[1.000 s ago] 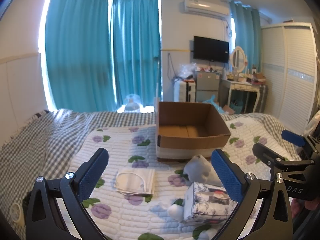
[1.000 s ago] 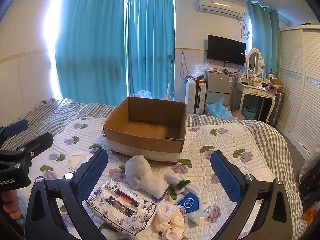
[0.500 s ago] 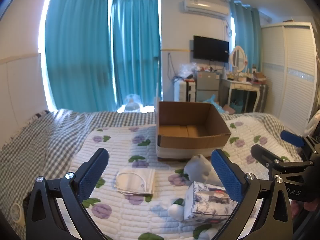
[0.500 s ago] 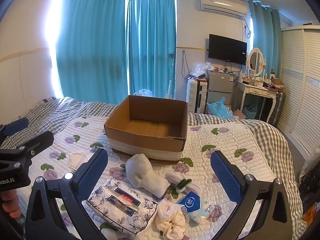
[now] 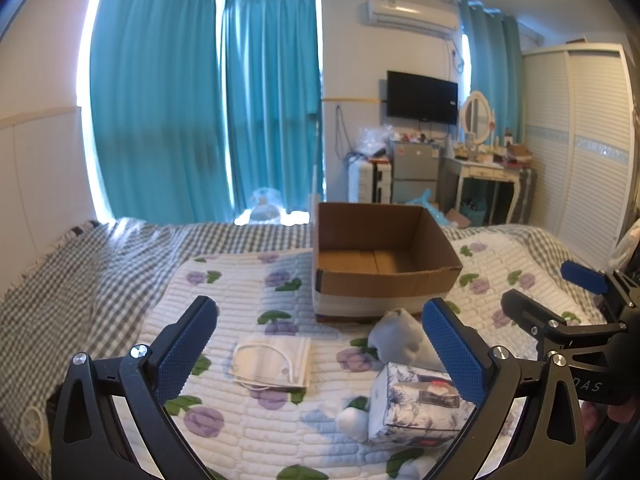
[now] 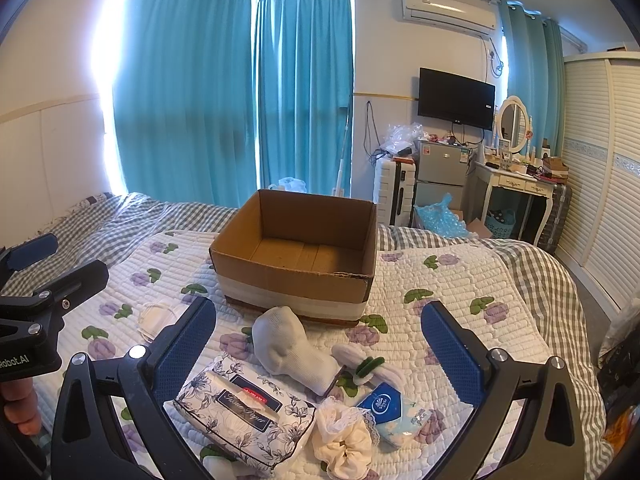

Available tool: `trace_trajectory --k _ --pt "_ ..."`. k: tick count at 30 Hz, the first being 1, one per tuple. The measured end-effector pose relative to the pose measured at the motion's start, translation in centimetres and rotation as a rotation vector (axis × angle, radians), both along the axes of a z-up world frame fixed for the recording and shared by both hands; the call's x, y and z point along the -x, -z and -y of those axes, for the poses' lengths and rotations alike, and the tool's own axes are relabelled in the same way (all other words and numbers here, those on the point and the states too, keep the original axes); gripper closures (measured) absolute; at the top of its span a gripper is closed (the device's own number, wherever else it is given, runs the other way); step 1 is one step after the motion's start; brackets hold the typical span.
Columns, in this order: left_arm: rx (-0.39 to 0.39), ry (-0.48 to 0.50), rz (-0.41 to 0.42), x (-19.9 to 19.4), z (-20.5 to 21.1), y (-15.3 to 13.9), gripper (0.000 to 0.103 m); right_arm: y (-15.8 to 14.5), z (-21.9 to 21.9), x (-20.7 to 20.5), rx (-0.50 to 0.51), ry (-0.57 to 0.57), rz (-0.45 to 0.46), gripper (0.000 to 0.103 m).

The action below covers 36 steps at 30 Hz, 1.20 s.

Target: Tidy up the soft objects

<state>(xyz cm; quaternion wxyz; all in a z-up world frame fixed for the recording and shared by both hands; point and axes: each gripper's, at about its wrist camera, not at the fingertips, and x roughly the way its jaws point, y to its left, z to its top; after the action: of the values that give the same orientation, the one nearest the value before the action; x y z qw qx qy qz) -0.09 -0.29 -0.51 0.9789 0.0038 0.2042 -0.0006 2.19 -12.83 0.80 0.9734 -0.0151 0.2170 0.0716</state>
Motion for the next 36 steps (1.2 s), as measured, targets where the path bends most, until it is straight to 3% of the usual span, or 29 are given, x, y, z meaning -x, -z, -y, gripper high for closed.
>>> trace_trajectory --k 20,27,32,36 --pt "0.002 -0.002 0.005 0.3 -0.1 -0.3 0.000 0.0 -0.2 0.1 0.003 -0.004 0.003 0.000" --pt "0.002 -0.032 0.040 1.5 -1.0 -1.9 0.000 -0.6 -0.7 0.5 0.027 -0.023 0.020 0.000" --pt "-0.008 -0.063 -0.020 1.2 -2.2 -0.2 0.000 0.9 -2.1 0.3 0.062 -0.109 -0.029 0.000" --pt "0.003 -0.084 -0.112 0.1 -3.2 2.5 0.000 4.1 -3.9 -0.7 0.089 -0.194 -0.132 0.000"
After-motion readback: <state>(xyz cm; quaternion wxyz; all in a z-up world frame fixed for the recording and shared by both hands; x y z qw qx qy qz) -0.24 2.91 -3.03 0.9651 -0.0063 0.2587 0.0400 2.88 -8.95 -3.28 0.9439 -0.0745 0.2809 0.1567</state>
